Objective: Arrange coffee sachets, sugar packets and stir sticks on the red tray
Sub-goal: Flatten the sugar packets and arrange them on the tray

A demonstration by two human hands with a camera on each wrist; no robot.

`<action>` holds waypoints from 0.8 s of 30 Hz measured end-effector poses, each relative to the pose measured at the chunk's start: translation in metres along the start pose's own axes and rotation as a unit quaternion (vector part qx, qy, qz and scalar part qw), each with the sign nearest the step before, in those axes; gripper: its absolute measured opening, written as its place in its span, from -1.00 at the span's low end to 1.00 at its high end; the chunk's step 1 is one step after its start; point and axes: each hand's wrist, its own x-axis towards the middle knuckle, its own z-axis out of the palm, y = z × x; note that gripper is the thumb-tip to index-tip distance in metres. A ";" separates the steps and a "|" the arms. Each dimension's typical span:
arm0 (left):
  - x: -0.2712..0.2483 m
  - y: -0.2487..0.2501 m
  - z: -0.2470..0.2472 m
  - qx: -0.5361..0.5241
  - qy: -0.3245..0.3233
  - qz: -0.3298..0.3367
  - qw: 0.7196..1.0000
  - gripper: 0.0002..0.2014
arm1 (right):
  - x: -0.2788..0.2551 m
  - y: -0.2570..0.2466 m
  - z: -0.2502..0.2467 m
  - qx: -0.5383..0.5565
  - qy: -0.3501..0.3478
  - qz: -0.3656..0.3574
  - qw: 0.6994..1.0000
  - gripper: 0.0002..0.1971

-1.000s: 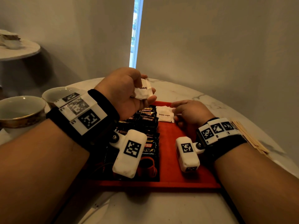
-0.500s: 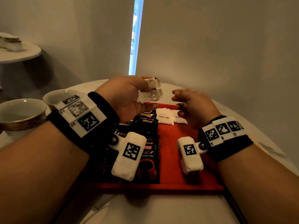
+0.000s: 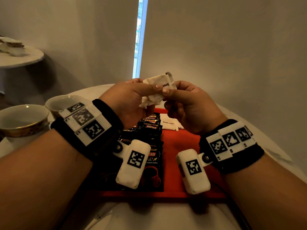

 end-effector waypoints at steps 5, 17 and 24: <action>0.006 0.002 -0.004 0.010 0.016 -0.015 1.000 -0.82 | -0.001 -0.003 0.001 0.012 0.037 0.004 0.999 -0.93; 0.003 0.005 -0.003 -0.010 0.025 -0.055 0.998 -0.59 | -0.001 -0.003 0.003 0.054 0.065 -0.007 0.996 -0.89; 0.004 -0.001 -0.005 0.042 -0.033 -0.027 0.998 -0.74 | -0.004 -0.003 0.006 0.024 0.037 -0.011 0.999 -0.78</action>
